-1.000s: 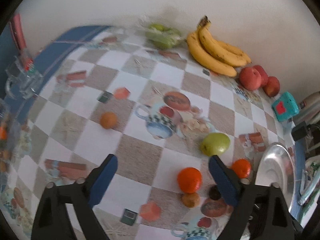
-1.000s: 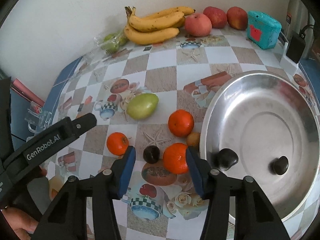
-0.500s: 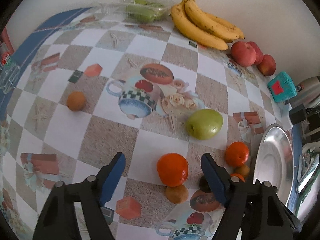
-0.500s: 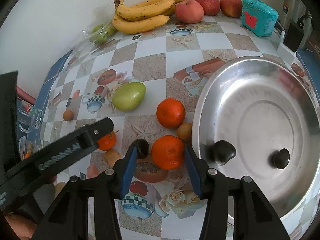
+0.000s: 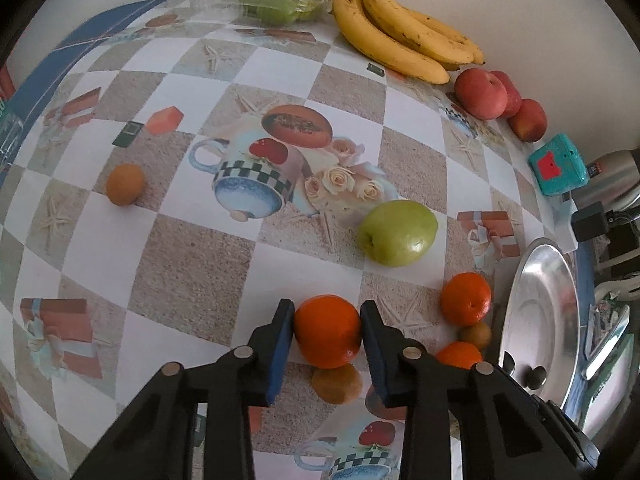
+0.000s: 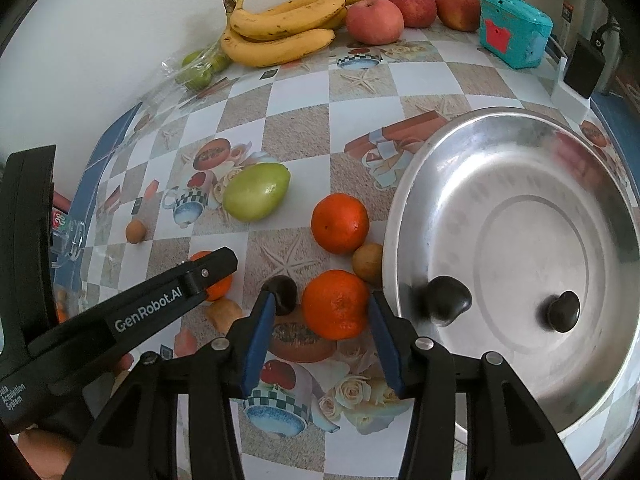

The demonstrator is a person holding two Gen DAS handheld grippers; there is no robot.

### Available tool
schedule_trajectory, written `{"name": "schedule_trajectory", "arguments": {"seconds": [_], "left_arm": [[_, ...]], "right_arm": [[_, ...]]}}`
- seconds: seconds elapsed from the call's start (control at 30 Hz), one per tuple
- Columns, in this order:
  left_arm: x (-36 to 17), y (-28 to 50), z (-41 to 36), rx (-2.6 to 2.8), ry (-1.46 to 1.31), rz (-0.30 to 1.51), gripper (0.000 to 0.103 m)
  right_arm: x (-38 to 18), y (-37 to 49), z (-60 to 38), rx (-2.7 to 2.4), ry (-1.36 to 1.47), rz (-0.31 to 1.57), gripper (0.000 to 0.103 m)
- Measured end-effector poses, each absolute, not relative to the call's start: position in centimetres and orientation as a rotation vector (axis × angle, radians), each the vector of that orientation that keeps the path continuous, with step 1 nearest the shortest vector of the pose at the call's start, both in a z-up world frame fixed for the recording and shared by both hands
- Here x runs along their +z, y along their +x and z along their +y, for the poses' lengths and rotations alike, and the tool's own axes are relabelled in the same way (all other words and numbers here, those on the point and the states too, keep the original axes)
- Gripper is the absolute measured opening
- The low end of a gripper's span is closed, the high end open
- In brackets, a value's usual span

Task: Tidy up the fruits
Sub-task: 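Grasp an orange with the right gripper while the left gripper grasps another orange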

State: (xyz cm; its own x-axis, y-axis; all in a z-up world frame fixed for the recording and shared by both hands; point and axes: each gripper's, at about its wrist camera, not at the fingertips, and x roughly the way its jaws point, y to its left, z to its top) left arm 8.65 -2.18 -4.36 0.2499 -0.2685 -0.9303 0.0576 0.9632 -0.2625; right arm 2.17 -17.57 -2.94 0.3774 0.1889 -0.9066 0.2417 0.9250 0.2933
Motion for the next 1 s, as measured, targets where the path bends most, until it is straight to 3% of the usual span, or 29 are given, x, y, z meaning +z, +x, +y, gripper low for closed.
{"name": "schedule_trajectory", "arguments": {"seconds": [0.3, 0.73, 1.0], "left_arm": [[-4.2, 8.7, -1.8, -0.207, -0.195, 1.308, 0.035], [-4.2, 8.6, -1.5, -0.2, -0.211, 1.318, 0.035], [-3.6, 8.7, -1.0, -0.189, -0.233, 1.306, 0.035]], "right_arm": [[-3.1, 2.3, -17.2, -0.062, 0.341, 1.201, 0.042], [-3.6, 2.6, -15.4, -0.081, 0.179, 1.224, 0.04], [-3.0, 2.3, -15.4, -0.043, 0.227, 1.205, 0.039]]}}
